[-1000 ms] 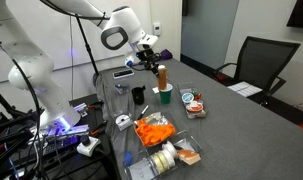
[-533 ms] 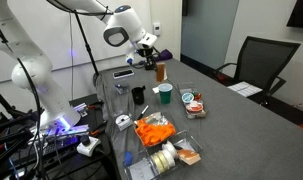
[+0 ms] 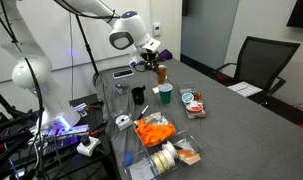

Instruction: Put the orange wooden rectangular block in the green cup

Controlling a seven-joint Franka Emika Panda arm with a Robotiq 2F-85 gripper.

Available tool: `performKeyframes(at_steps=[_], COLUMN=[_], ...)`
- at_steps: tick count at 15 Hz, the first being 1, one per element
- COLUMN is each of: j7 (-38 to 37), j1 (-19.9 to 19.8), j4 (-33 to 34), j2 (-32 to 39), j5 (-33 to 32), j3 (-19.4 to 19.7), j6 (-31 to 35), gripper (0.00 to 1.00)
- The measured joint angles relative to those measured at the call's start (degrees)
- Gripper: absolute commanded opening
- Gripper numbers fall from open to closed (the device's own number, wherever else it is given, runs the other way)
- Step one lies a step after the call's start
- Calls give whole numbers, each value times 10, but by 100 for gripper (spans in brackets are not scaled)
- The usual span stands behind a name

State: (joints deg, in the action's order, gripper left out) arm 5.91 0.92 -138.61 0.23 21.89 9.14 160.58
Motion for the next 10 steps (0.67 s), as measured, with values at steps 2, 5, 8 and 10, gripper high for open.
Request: performKeyframes(at_steps=[2, 5, 8, 10], j7=[-3, -6, -9, -11], j1=[0, 0, 0, 0], j4=[12, 30, 43, 50], j2=[22, 49, 73, 89], j5=[0, 0, 0, 0], j3=[0, 1, 1, 1], j6=[0, 1, 6, 15], gripper=[7, 7, 7, 7])
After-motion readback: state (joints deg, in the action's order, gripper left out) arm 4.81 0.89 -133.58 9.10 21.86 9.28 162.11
